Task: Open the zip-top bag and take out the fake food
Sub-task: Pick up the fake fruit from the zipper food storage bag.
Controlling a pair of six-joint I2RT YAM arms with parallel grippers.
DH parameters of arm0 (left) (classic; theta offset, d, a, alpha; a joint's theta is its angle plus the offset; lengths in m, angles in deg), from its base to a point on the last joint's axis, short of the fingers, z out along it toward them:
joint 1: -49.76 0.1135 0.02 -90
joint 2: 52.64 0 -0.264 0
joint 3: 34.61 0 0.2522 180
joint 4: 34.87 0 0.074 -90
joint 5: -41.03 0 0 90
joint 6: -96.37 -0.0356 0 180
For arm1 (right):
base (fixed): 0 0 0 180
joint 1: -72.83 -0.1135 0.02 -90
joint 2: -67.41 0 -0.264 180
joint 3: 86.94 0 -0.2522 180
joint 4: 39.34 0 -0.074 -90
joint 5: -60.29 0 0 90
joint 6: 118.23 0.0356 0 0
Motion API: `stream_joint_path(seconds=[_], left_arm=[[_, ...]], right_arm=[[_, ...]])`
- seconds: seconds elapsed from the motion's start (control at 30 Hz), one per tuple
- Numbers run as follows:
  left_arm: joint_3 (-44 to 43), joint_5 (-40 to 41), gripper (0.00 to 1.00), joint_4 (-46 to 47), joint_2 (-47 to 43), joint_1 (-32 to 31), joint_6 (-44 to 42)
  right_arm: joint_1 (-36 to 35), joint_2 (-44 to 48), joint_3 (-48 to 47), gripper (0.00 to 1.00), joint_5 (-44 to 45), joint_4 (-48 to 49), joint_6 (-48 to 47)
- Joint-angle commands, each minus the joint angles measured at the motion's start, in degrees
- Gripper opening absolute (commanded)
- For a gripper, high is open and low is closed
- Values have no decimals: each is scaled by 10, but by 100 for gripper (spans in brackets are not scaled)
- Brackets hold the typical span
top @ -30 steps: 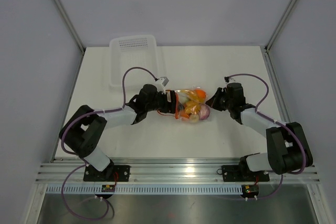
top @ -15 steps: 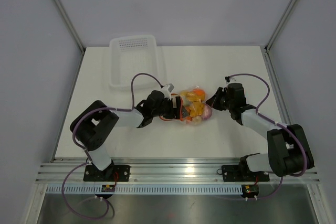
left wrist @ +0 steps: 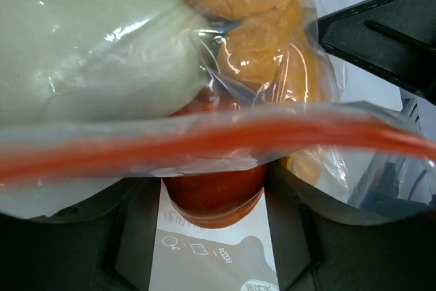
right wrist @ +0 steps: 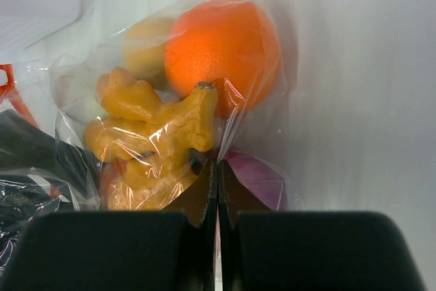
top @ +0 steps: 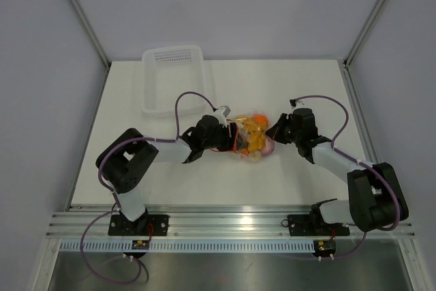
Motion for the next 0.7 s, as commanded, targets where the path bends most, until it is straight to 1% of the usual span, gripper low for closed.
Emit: stream_joint_path(seconds=[0.0,0.2,0.23,0.27,0.4,0.5,0.67], left_arm=[[-10,24,49,-2,1,-2,-13],[-11,11,43,-24,-35,1,-28],[-12,4,42,-25,-37,6,-28],[-10,-5,37,-23,-38,10,-26],[-8,-53,31,-18,-47,36,-19],[-1,-78,30,-13,-59,51,-18],[9,-107,30,-3,-92,71,-14]], right_arm=[[-6,12,-4,0,12,14,-2],[3,-6,-16,0,31,2,12],[7,-6,-16,0,35,1,13],[11,-4,-16,0,35,1,16],[36,20,-8,0,62,-9,27],[44,35,1,0,84,-13,40],[51,28,-5,0,102,-30,46]])
